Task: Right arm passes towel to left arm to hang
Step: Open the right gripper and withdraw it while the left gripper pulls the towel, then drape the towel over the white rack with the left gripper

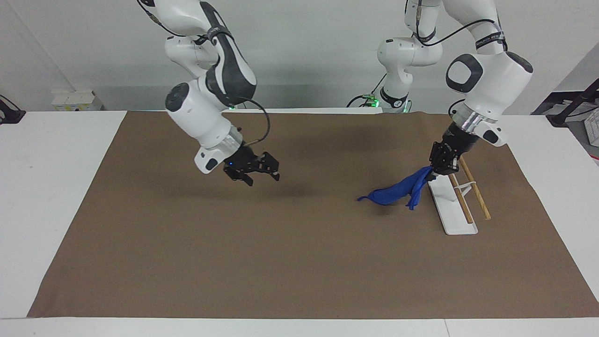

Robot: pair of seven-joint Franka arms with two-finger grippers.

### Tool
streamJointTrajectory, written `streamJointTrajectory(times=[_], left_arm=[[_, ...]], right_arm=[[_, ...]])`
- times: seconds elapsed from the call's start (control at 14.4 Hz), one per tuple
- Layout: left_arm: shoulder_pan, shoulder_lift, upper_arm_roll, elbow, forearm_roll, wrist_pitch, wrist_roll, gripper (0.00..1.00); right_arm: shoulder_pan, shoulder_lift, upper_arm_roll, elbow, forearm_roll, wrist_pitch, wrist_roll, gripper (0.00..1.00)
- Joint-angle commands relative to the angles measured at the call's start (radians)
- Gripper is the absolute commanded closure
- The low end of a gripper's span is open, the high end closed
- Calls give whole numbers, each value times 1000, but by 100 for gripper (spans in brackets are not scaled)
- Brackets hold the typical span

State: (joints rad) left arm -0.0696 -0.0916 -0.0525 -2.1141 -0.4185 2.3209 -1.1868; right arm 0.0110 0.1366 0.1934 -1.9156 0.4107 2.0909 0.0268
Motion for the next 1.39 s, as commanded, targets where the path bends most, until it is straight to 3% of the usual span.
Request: streamJointTrajectory(times=[0.0,0.35,0.49,0.7,1.04,1.32], left_arm=[[76,58,-3,91,-6,5,113,100],[175,65,-3,112,-6,8,424,100],[191,93,-3,156,-8,9,429,100],[195,134,-3,247,-6,-9,427,100],[186,154,-4,281,-13,-6,431,100],[194,159,-3,296,-6,-15,443,100]], right_arm=[[10,-29,-158,61,-220,-196,-108,0],[4,-51,-253,176,-361,-279,-111,0],[4,-51,-299,240,-354,-284,-107,0],[3,-63,-304,299,-351,-354,-100,0],[3,-65,-370,389,-351,-569,-80,0],[3,-65,-368,415,-352,-666,-128,0]])
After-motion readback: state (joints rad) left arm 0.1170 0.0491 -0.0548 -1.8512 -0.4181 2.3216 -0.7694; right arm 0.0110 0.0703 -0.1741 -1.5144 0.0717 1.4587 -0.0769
